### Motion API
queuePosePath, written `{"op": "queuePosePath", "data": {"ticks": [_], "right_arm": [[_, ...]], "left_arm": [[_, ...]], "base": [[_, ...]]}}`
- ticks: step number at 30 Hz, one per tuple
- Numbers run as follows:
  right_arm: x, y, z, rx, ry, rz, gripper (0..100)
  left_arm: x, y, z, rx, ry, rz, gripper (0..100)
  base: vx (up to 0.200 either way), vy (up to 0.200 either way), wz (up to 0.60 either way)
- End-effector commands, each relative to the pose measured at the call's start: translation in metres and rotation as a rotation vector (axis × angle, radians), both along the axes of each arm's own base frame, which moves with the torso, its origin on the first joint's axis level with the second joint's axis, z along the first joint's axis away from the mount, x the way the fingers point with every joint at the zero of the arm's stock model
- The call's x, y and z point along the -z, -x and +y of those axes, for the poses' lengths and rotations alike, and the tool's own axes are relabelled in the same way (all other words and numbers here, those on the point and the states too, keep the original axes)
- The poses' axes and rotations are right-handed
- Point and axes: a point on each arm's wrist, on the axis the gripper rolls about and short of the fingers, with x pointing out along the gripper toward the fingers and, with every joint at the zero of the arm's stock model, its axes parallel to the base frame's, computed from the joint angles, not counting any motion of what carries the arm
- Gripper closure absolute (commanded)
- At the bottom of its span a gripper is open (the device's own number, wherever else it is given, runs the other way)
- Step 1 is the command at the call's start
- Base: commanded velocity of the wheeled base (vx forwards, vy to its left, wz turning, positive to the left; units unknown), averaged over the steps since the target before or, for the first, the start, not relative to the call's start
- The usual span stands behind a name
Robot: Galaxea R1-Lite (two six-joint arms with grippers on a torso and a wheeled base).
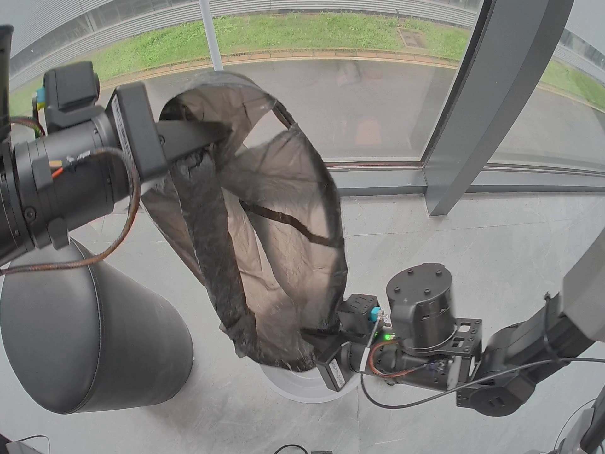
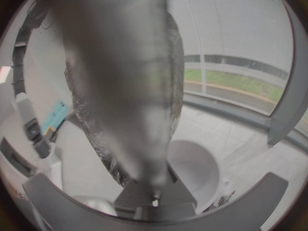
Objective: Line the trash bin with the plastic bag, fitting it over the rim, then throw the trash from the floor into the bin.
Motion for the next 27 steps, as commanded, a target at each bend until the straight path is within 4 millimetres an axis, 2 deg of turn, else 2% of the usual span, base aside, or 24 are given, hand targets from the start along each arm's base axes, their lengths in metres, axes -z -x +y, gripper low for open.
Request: {"op": "queuePosePath", "data": {"ticks": [1,2,5,7,12,18,24,27], "right_arm": [[-0.038,0.025,-0.031,-0.072,-0.082,0.070,100],[-0.045,0.029,-0.039,-0.088,-0.109,0.155,100],[-0.049,0.031,-0.046,-0.088,-0.117,0.216,100],[-0.054,0.034,-0.055,-0.089,-0.116,0.289,100],[-0.061,0.040,-0.067,-0.091,-0.134,0.452,100],[-0.063,0.046,-0.069,-0.128,-0.118,0.640,100],[-0.058,0.046,-0.069,-0.127,-0.113,0.698,100],[-0.053,0.048,-0.071,-0.112,-0.088,0.746,100]], "left_arm": [[0.035,-0.006,0.008,0.045,0.000,0.087,100],[0.040,-0.007,0.010,0.068,0.005,0.090,100],[0.050,-0.009,0.011,0.098,0.007,0.101,100],[0.062,-0.012,0.011,0.129,0.024,0.145,100],[0.077,-0.009,0.010,0.240,0.066,0.254,100],[0.087,-0.006,0.009,0.384,0.087,0.287,100],[0.099,-0.007,0.006,0.444,0.083,0.314,100],[0.111,-0.012,0.002,0.463,0.081,0.364,100]], "base": [[0.000,0.000,0.00],[0.000,0.000,0.00],[0.000,0.000,0.00],[0.000,0.000,0.00],[0.000,0.000,0.00],[0.000,0.000,0.00],[0.000,0.000,0.00],[0.000,0.000,0.00]]}}
